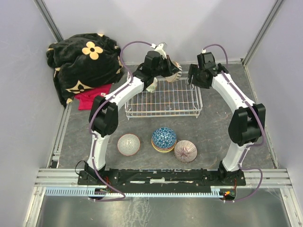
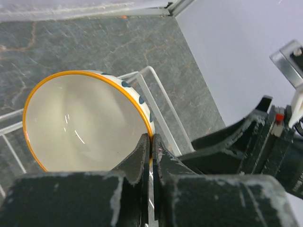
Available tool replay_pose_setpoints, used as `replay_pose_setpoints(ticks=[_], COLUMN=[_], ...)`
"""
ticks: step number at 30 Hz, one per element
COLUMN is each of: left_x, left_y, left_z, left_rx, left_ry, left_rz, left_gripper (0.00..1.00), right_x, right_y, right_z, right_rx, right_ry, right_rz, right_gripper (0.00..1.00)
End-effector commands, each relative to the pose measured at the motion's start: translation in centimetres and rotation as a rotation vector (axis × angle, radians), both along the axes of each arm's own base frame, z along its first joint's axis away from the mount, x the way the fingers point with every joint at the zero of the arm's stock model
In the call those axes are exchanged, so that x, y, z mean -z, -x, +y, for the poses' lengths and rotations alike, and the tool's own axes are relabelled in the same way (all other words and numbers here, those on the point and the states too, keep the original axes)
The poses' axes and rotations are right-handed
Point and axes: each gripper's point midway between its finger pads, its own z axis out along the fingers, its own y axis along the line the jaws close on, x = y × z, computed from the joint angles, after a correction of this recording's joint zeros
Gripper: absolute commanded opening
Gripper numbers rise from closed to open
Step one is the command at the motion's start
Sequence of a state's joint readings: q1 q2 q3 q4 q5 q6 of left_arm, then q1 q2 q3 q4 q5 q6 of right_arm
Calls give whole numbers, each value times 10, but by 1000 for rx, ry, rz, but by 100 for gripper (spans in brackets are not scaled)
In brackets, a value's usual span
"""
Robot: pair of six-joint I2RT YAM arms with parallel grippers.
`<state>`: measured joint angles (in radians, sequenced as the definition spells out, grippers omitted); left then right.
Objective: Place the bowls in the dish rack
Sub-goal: Move the dish rack to the center of the board.
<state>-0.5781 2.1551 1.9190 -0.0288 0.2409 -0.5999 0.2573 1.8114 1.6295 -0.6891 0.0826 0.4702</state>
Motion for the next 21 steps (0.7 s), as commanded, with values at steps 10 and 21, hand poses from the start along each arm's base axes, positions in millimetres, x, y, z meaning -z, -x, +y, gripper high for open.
replay_pose_setpoints(ticks=[10,21], left_x=[2,23], left_y=[13,11], left_z=[-12,3], left_rx=[95,73], left_ry=[162,169], left_rz=[-27,2], left_gripper=[3,3], right_x=[17,36], right_y=[-44,-60], right_z=[25,45], right_rx=[21,11], right_ry=[-32,-122], right_rz=[-41,-44], right_gripper=[66,71])
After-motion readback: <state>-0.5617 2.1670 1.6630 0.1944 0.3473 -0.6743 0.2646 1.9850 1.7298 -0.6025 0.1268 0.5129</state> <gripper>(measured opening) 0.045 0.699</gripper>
